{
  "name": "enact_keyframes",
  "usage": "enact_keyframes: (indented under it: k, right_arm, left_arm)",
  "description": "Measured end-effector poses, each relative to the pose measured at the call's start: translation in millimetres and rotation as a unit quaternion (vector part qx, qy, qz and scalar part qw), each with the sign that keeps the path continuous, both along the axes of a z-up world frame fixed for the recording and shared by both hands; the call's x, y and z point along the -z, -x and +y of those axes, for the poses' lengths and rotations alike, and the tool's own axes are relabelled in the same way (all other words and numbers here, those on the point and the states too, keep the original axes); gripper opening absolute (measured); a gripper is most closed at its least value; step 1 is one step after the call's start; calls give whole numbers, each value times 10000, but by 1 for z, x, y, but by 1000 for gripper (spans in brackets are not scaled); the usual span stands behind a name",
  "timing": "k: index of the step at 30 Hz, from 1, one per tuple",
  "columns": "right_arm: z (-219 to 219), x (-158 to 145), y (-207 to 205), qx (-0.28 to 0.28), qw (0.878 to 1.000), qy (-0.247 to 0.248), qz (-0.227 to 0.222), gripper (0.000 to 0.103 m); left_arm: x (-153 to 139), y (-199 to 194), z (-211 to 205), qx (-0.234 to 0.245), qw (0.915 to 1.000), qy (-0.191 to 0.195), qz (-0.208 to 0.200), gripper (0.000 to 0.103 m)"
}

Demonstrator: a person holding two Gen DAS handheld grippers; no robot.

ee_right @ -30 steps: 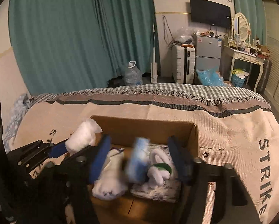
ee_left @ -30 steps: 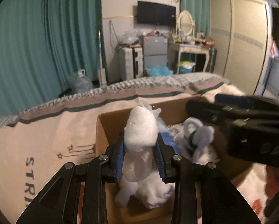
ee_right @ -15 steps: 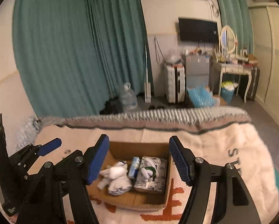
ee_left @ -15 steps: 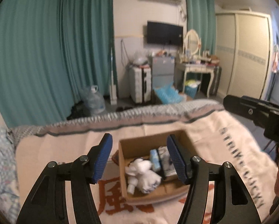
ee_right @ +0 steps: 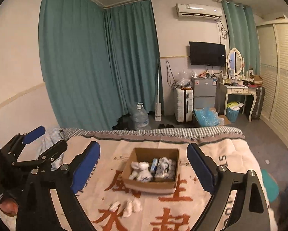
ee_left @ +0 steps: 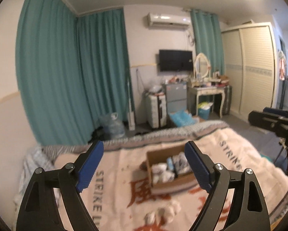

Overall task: Organize soft objects
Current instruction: 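Move both tools back toward the last items on the blanket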

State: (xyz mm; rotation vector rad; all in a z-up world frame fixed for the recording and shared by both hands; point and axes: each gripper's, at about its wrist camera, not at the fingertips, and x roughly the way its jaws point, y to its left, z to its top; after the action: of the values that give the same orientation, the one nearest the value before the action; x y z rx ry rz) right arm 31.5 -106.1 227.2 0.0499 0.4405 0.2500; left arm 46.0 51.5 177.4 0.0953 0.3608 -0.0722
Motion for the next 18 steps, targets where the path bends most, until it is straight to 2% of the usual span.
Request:
enact_keyframes:
  k: [3,6,10,14,18]
  right_arm:
    - [10,26,12,-111,9998,-38,174,92]
    - [24,63,12,7,9994,94,333,92]
    - [40,125,-12,-8,9978,170,644,92]
    - [47,187,-42,-286,9951,107,938,92]
    - [52,245,-74,-305,9894,268,1391,92]
  left_arm:
    - [35,1,17,-1,9993,196,323,87]
    - [75,-6,25,-104,9980,182,597,87]
    - [139,-34,30,-375,9930,133,1110,87]
    - [188,-56,37,-439,9885,327,1412,87]
    - [228,-74,36,-455,9856,159,1619,87]
